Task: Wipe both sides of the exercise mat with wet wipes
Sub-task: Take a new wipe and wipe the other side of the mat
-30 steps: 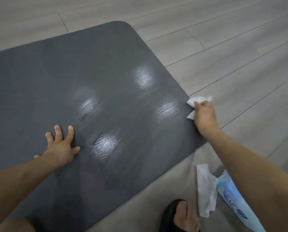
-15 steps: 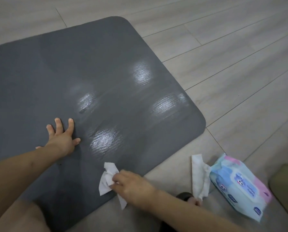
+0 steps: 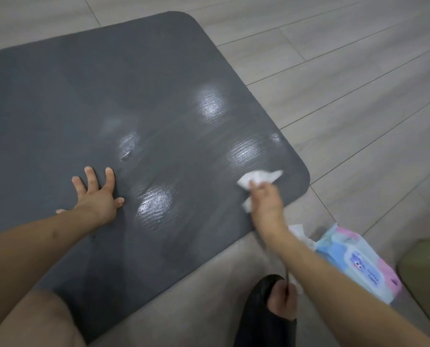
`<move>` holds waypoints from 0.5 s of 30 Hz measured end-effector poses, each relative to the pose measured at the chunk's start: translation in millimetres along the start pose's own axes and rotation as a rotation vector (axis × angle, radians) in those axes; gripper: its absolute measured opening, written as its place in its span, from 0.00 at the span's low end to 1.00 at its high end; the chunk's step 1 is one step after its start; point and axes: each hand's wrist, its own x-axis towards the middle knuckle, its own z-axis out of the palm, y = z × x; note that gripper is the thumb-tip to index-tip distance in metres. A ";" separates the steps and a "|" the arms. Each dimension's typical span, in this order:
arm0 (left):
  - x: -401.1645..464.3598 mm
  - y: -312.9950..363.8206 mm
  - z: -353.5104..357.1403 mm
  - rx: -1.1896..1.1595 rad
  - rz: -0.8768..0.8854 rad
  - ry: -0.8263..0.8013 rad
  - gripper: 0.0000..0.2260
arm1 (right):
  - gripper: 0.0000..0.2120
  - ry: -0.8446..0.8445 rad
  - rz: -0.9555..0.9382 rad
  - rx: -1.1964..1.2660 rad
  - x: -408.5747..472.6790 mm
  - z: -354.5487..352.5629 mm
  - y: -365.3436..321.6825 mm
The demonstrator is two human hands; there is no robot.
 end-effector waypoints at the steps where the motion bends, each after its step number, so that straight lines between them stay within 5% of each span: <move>1: -3.1 1.2 -1.2 -0.004 -0.005 0.000 0.34 | 0.13 -0.086 -0.133 0.026 -30.9 13.6 -22.9; 4: -13.5 8.6 -5.5 -0.011 -0.019 -0.007 0.34 | 0.09 -0.370 -0.599 0.193 -116.3 39.2 -77.3; 7: -18.0 11.1 -9.7 -0.013 -0.022 -0.016 0.33 | 0.09 -0.357 -0.878 0.071 -106.2 42.6 -66.0; 10: -19.6 12.5 -10.2 -0.017 -0.026 -0.015 0.33 | 0.11 -0.302 -0.542 0.142 -45.5 14.5 -25.9; 13: -19.5 12.6 -9.6 -0.034 -0.030 -0.010 0.33 | 0.15 0.031 -0.002 0.021 31.6 -27.4 51.9; 15: -19.4 11.5 -8.1 -0.037 -0.034 -0.013 0.33 | 0.15 0.091 0.254 -0.006 66.7 -44.9 93.7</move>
